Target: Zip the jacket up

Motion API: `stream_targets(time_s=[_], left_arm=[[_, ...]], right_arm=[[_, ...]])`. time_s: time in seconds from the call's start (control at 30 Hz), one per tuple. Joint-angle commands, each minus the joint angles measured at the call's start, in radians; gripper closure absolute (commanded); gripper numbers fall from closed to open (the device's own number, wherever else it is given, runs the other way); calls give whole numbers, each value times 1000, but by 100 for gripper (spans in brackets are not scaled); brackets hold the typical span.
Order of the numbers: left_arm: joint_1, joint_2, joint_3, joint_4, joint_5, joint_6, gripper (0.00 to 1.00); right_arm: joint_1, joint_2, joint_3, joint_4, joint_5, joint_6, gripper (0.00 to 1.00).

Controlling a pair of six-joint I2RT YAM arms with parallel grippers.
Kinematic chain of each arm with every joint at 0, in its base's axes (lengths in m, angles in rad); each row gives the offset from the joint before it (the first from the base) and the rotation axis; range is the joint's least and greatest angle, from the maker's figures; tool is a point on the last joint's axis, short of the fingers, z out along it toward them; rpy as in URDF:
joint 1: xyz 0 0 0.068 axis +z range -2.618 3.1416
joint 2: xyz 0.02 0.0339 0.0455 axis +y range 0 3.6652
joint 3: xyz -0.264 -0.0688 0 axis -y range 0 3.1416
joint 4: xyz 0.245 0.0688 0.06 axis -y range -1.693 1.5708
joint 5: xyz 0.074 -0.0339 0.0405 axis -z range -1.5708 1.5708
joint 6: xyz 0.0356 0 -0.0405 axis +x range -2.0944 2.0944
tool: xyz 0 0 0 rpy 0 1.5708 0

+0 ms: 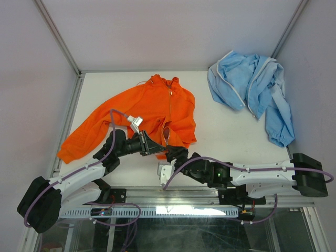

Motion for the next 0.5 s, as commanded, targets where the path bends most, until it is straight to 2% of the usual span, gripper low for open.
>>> stream_targets(time_s=[0.0,0.1,0.2,0.33,0.47], left_arm=[[2,-25,47,25,19,18,100],[3,-25,46,25,19,19,100],[2,-27,46,26,19,18,100],[2,-24,47,25,21,20,100],[2,-27,45,22,22,18,100]], right_arm=[[-1,-2,39,-18,-5,-2,51],[2,21,29,-4,16,-23,45],[7,59,23,30,49,-52,43],[13,103,-4,151,108,-121,44],[17,102,-21,217,131,-150,49]])
